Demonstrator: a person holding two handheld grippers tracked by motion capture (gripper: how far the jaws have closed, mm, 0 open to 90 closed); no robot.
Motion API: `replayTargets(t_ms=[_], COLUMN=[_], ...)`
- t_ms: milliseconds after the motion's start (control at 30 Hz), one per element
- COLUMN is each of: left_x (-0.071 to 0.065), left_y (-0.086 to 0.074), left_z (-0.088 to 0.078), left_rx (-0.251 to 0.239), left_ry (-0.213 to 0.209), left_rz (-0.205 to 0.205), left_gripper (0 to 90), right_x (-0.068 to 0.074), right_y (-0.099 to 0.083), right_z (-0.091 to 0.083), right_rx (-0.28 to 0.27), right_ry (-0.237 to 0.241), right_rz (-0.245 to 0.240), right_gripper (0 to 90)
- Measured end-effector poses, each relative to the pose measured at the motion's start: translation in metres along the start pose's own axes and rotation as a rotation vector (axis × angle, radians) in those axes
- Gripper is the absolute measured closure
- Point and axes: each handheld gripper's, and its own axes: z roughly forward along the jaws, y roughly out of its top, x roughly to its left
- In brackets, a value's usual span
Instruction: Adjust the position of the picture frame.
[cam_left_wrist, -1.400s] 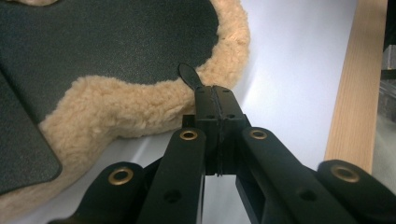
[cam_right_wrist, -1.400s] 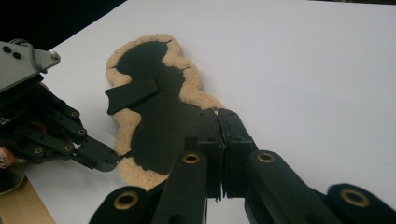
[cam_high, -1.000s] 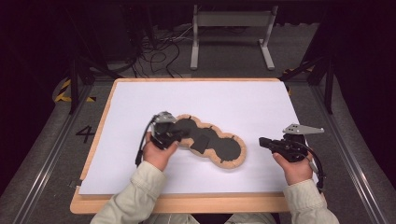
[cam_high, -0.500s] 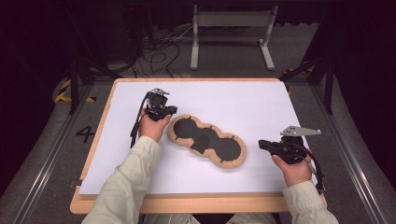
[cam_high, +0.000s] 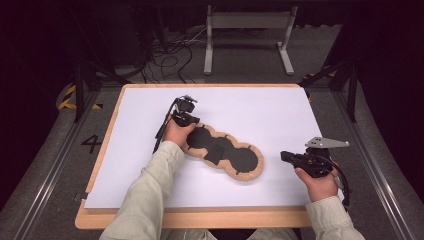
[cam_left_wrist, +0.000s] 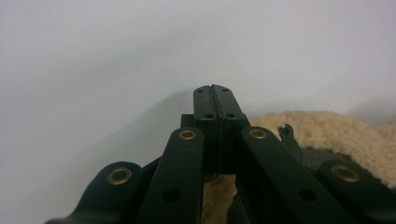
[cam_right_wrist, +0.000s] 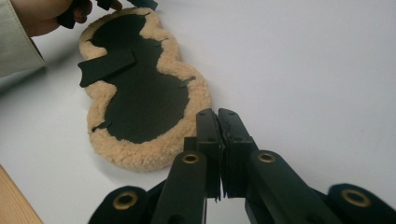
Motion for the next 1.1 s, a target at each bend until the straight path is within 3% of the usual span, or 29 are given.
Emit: replayTargets(t_ms=[67, 267, 467, 700, 833, 900, 1000, 1100], left_x=[0.001, -0.001, 0.001, -0.007, -0.011, -0.014, -0.017, -0.016], left_y=[0.000, -0.004, -0.023, -0.051, -0.067, -0.073, -0.090, -0.096], left_z=[0.000, -0.007, -0.019, -0.034, -0.043, -0.046, -0.054, -0.059], left_rx=[0.017, 0.075, 0.110, 0.133, 0.129, 0.133, 0.107, 0.064], left_ry=[-0.017, -0.028, -0.096, -0.122, -0.137, -0.155, -0.187, -0.170], left_rz=[-0.015, 0.009, -0.002, 0.049, 0.068, 0.060, 0.036, 0.039], left_gripper=[90.0, 90.0, 90.0, 90.0, 90.0, 90.0, 90.0, 90.0], right_x=[0.000, 0.001, 0.001, 0.001, 0.001, 0.001, -0.001, -0.001], right_y=[0.000, 0.001, 0.003, 0.005, 0.005, 0.004, 0.004, 0.003], right_z=[0.000, 0.001, 0.005, 0.008, 0.010, 0.011, 0.011, 0.010], right_rx=[-0.001, 0.001, 0.009, 0.012, 0.019, 0.022, 0.025, 0.027], right_ry=[0.001, 0.003, 0.005, 0.006, 0.010, 0.008, 0.009, 0.010], right_rz=[0.000, -0.006, -0.005, -0.011, -0.013, -0.007, -0.009, -0.008], right_gripper=[87.8, 87.3, 87.0, 86.7, 86.4, 86.4, 86.2, 86.1])
